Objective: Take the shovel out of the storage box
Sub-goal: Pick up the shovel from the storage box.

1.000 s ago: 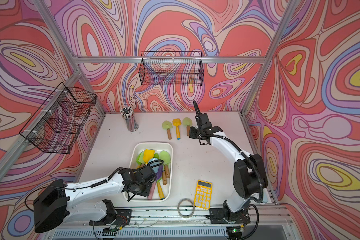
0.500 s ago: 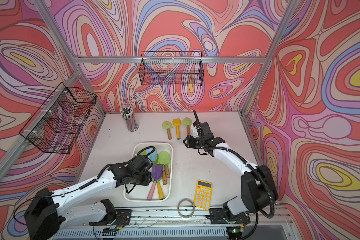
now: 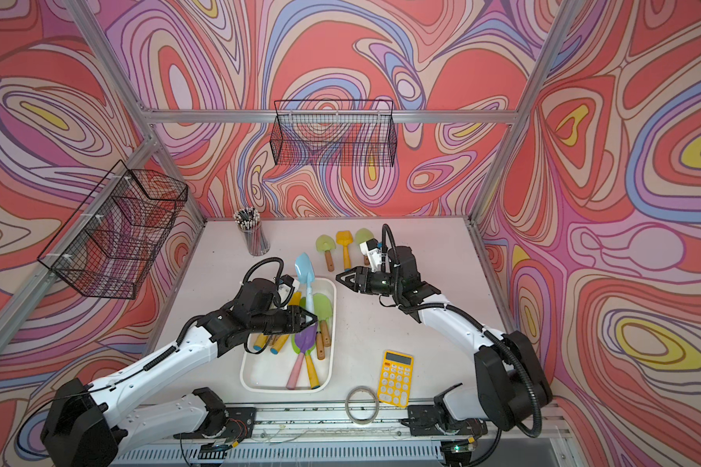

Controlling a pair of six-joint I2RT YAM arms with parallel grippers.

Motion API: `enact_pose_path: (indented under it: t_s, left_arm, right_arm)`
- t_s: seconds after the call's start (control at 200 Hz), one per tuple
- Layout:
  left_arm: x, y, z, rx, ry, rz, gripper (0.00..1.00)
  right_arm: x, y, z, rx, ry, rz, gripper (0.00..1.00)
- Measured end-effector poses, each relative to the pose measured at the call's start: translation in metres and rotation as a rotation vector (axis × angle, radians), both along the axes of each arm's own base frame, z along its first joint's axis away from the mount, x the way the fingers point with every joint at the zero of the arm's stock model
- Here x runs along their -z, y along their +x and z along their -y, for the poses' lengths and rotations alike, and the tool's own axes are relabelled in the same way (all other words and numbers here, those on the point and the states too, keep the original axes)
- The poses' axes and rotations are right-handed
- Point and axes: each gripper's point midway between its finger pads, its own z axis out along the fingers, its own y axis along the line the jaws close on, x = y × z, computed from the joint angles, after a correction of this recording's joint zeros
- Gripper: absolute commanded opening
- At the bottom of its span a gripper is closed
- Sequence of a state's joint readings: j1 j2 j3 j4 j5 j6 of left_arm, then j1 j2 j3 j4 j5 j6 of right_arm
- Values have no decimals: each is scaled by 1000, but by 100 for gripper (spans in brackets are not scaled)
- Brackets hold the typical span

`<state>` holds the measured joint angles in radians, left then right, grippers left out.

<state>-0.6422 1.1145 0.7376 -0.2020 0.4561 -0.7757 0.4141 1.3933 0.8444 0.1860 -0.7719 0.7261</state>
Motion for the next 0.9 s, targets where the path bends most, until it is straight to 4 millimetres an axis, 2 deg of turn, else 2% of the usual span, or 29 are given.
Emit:
enact_pose_path:
  t_s: [0.23, 0.491, 0.686, 0.901]
  left_arm:
    - [-43, 10, 25, 19, -228, 63, 0]
    - [-59, 12, 38, 55, -342, 69, 0]
    - [-76, 12, 46, 89, -420, 94, 0]
    - [-82, 8, 53, 119, -454, 107, 0]
  right_arm:
    - [-30, -7, -10, -58, 155, 39, 56]
    - [-39, -10, -16, -103, 287, 26, 55]
    - [-53, -12, -19, -142, 364, 39, 53]
    - [-64, -19, -22, -186, 418, 48, 48]
